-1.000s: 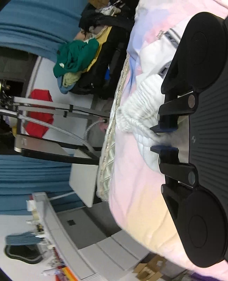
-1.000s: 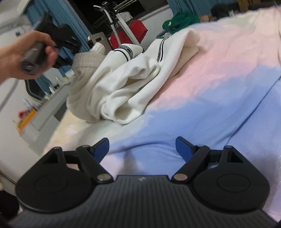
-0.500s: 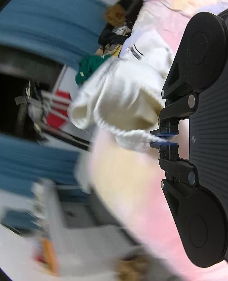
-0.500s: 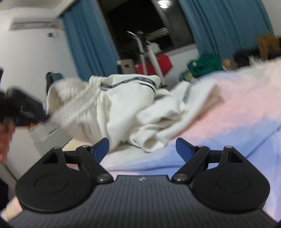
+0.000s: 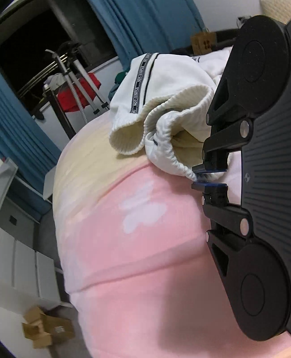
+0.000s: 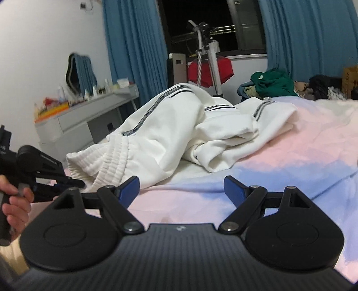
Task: Fold clothes
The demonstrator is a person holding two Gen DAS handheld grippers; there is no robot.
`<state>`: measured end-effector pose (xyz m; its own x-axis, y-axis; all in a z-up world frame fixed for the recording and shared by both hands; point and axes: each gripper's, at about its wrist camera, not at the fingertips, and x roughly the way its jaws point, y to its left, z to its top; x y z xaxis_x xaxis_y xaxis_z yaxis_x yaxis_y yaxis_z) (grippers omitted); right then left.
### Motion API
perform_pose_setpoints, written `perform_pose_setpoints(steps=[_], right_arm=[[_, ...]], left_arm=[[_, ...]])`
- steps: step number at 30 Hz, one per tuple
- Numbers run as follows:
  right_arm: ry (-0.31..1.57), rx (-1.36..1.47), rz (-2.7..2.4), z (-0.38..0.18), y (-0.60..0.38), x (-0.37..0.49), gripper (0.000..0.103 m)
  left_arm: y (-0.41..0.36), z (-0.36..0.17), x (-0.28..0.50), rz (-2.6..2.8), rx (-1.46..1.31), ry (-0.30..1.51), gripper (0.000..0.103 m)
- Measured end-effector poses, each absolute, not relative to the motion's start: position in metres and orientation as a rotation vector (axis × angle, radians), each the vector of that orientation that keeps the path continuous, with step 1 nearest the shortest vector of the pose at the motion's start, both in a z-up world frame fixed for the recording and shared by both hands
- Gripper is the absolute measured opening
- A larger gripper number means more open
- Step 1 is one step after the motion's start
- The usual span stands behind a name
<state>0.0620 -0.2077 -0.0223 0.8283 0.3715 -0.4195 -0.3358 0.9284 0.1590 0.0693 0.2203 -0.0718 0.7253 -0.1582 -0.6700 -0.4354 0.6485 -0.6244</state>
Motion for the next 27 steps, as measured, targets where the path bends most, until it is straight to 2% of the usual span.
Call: perform_pose_setpoints(steps=[6,8,12,16,23,24,25,27], right_arm=[[0.503,-0.119,0.442,0.018,-0.133,0.116,0.084],[0.537,-0.219,0.461,0.036,-0.094,0.142,0.078],[0.583,-0.414,0.551,0.051,-0.009,0.187,0.077],[0.634,-0.578,0.547,0.035,0.057,0.225,0.064],[0.681,-0.778,0.465,-0.006,0.091,0.244,0.061],[0.685,-0.806,0.452,-0.011,0.094,0.245,0.057],[0.688,-0.834,0.438,-0.017,0.098,0.247,0.046],[0.694,-0.889,0.410,-0.028,0.104,0.250,0.042]], left_arm=[[0.219,-0.079,0.080,0.196,-0.942,0.762,0.008],[0.220,-0.080,0.082,0.207,-0.962,0.761,0.008],[0.222,-0.086,0.086,0.214,-0.975,0.763,0.008],[0.225,-0.091,0.091,0.205,-0.975,0.764,0.009],[0.225,-0.096,0.098,0.195,-0.956,0.755,0.010],[0.224,-0.096,0.099,0.196,-0.952,0.754,0.010],[0.223,-0.095,0.100,0.195,-0.944,0.752,0.010],[0.224,-0.094,0.098,0.188,-0.930,0.748,0.010]])
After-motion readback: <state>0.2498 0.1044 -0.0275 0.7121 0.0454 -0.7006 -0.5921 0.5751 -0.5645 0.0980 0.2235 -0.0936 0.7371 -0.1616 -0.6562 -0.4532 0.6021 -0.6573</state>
